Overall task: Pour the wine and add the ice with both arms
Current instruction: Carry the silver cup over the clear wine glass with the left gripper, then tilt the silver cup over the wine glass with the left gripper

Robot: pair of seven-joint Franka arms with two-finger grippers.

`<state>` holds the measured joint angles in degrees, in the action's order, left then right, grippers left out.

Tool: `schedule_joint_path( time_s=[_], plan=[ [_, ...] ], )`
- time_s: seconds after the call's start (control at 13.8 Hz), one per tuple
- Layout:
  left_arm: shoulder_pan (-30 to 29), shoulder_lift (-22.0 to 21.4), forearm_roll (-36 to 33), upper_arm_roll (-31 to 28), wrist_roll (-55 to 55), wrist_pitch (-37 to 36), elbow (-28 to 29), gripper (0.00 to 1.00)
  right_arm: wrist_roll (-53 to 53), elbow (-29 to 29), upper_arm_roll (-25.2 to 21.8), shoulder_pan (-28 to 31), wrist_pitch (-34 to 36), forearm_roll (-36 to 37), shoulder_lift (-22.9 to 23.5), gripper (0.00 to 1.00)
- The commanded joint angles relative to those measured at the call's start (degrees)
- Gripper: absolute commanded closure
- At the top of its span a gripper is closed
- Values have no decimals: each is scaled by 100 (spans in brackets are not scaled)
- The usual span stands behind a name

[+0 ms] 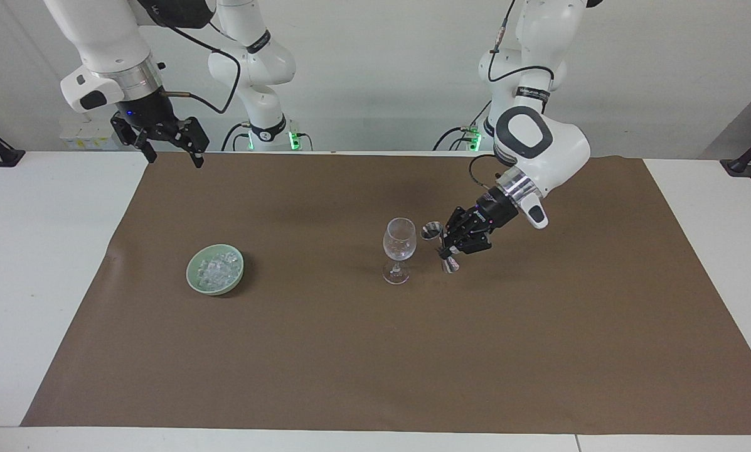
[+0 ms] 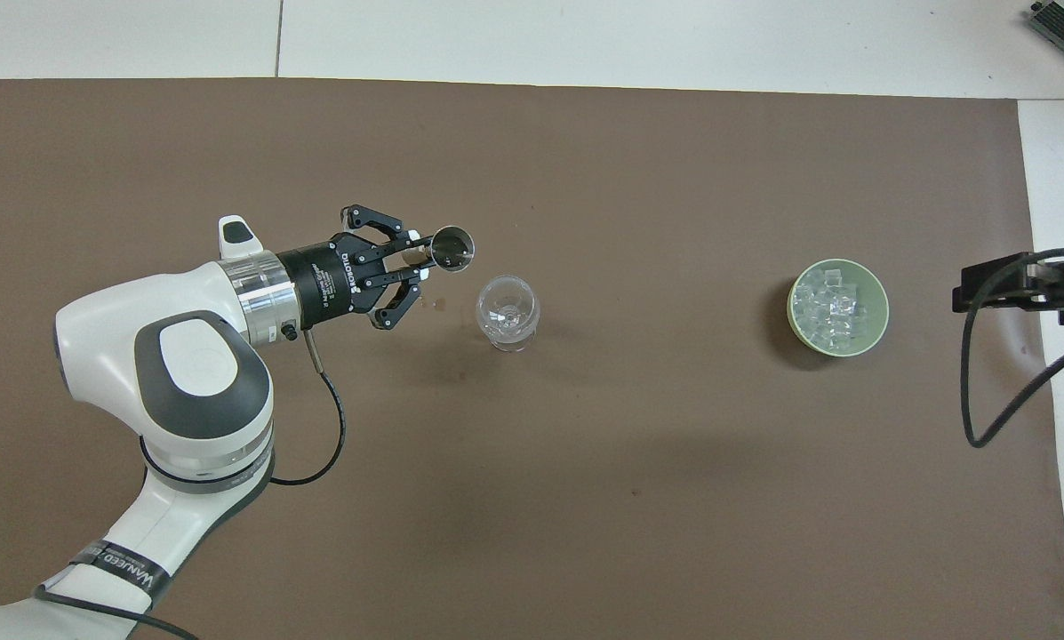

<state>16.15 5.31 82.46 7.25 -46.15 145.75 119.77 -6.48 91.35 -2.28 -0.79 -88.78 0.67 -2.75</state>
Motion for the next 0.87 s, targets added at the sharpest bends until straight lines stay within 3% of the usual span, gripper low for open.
schedule_joint_path(
  time_s=[0.0, 0.79],
  plan=[
    [256, -258, 147, -83, 150, 286, 248, 100, 156, 137, 35, 88, -60, -93, -138, 0],
    [608, -285, 130, -92, 597, 920, 231, 100, 156, 146, 35, 97, -69, -84, -147, 0]
  ],
)
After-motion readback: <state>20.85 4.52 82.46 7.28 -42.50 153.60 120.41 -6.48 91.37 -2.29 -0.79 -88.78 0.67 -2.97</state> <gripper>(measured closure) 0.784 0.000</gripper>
